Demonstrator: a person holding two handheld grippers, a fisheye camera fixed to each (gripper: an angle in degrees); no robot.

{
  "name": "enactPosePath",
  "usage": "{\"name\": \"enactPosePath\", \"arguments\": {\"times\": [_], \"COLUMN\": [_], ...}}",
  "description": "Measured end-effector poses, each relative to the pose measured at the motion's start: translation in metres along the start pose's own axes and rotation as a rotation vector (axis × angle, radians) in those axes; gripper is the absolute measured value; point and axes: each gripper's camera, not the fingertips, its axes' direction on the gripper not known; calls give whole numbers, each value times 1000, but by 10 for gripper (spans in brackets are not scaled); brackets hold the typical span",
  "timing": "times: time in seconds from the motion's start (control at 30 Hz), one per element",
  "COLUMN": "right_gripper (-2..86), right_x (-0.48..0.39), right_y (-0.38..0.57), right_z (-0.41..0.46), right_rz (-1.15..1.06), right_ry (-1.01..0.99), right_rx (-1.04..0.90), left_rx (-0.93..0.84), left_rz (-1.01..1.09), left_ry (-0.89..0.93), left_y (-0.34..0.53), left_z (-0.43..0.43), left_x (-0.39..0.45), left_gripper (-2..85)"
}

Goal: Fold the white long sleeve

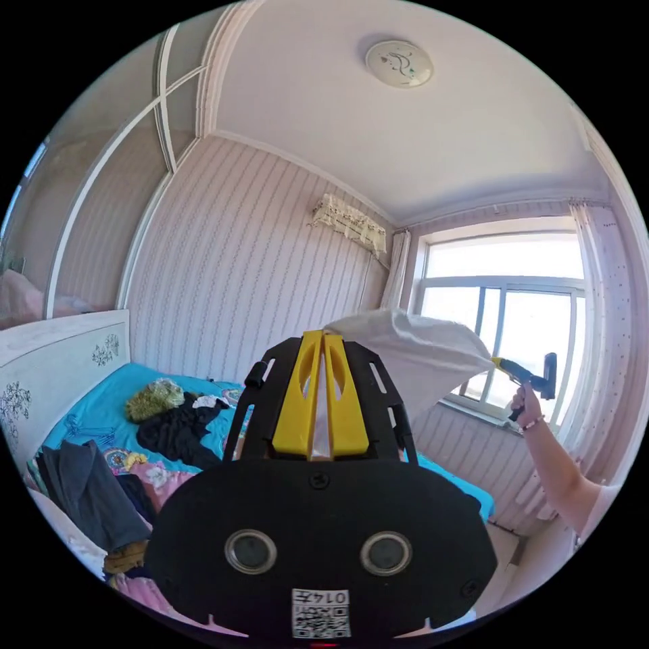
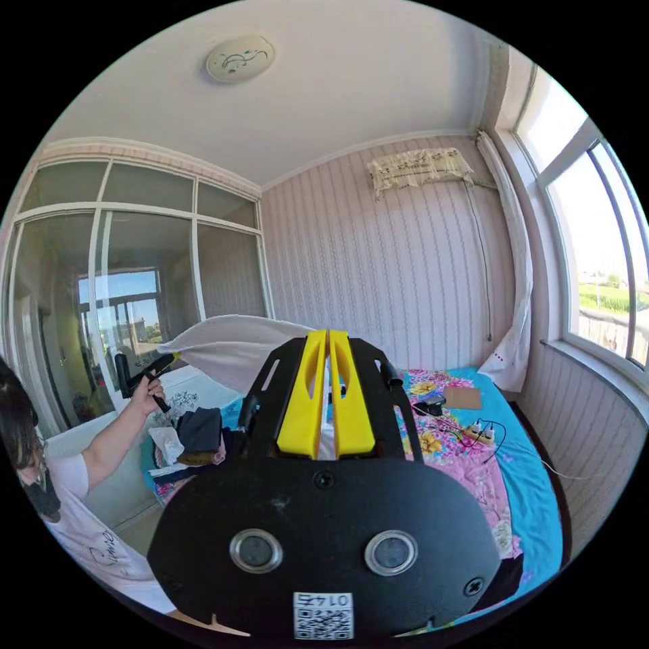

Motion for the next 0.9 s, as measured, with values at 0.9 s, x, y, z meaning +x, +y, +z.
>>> {"name": "enactPosePath", "arguments": {"times": [0.9], "right_gripper": [2], "right_x": [28], "right_y": [493], "right_z": [83], "right_rz": [558], "right_ry": [-69], "right_rx": [-1075], "left_rx": [-1171], "left_rz": [-86], "left_ry": [-125], "left_y": [494], "left_z": [13], "left_x": [-108], "left_gripper": [-8]}}
